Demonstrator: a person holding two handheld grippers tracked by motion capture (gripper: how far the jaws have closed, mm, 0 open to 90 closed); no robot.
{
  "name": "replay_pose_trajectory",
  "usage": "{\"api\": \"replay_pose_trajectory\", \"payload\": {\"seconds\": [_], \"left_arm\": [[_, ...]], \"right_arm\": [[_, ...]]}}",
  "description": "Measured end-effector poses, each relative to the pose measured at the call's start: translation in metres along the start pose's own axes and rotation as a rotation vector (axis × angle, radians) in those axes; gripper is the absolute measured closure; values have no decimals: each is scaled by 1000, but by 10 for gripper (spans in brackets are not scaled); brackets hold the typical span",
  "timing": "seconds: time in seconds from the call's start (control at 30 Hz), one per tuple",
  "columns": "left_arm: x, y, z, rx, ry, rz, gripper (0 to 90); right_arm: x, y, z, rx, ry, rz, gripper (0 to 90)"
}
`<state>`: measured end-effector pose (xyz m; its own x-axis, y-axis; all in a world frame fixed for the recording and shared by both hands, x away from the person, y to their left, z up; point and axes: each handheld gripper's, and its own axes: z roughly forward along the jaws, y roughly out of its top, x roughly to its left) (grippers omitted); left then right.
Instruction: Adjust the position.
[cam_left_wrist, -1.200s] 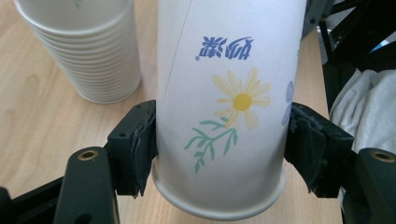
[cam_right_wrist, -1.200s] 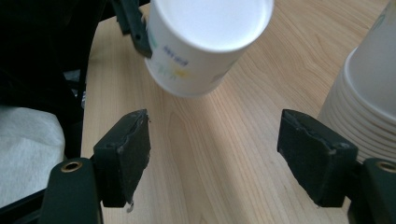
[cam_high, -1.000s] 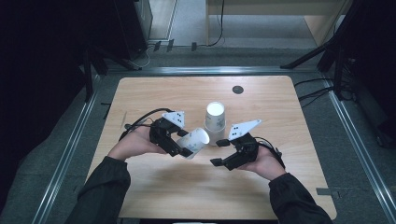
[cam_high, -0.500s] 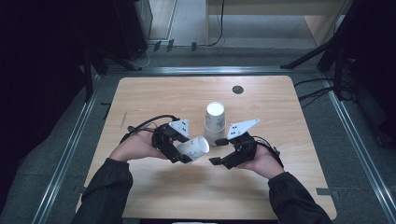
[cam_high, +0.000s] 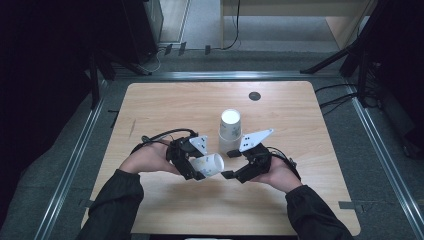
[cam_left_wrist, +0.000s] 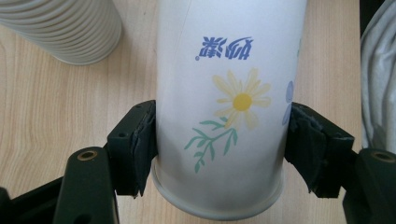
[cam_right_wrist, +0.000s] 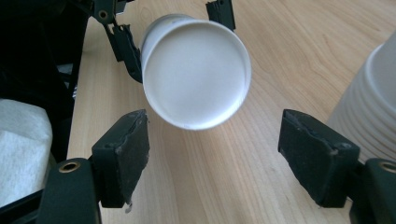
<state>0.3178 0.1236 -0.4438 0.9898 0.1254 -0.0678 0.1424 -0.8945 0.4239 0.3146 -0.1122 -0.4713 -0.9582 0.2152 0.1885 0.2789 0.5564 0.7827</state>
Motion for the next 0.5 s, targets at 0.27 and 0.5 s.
{"api": "replay_pose_trajectory", "payload": {"seconds": [0.27,0.5], "left_arm": [[-6,8,8,25,-6,31,300],[-7,12,14,39,-13,43,301]], "right_arm": [[3,1,6,13,19,-14,250],[6,2,13,19,51,-20,253]]}}
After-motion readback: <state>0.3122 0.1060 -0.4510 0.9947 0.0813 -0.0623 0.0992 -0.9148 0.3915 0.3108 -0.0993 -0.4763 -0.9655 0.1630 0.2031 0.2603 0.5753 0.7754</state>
